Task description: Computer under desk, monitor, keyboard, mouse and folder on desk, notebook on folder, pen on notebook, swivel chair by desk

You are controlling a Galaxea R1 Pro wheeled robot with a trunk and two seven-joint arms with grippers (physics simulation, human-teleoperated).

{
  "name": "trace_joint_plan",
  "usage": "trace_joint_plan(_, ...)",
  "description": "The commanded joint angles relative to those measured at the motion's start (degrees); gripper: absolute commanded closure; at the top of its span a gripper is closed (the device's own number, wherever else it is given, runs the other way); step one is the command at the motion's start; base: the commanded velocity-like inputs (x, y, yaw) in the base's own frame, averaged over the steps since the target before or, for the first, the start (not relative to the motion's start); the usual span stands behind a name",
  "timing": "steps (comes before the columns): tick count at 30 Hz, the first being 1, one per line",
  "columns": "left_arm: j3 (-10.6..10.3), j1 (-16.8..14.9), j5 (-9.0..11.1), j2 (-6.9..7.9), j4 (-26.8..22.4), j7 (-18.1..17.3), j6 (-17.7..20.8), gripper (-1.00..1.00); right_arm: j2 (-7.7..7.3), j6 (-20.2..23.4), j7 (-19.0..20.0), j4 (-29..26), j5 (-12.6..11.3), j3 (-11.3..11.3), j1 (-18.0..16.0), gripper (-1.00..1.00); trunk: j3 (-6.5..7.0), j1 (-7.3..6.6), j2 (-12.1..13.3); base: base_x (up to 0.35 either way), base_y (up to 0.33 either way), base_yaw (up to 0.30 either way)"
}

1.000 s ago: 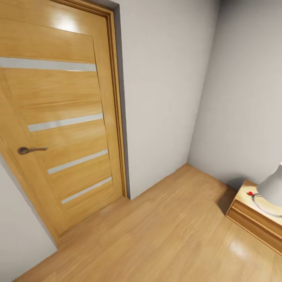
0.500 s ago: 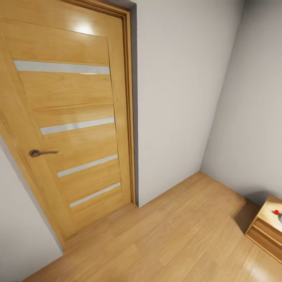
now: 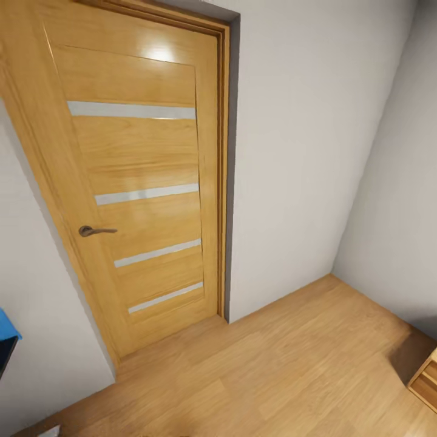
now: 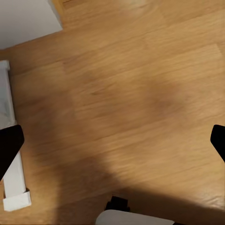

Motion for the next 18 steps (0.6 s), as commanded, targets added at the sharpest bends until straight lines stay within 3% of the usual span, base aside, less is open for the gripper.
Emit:
trace_joint_plan(1,-0.4,-0.1,0.5,-0.02,0.1,0.1,-0.2,-1.0,0.01,-0.2,-0.4,0.1,0.4,0.0,-0.1,-1.0,-0.11,0.02,-0.1,-0.209,-0.184,0.266)
trace_joint_plan(9,-0.4,-0.1,0.5,-0.02,0.1,0.1,-0.2,-1.0,0.01,-0.2,-0.4,0.1,0.4,0.0,-0.1,-1.0,-0.07,0.02,-0.1,-0.194,-0.2,0.277)
trace_joint_plan(18,-0.4,-0.1,0.5,-0.02,0.1,0.1,-0.1,-1.0,0.01,-0.2,-0.5,0.1,0.4,0.0,-0.1,-1.0,-0.06,0.02,-0.1,-0.022,-0.12,0.282)
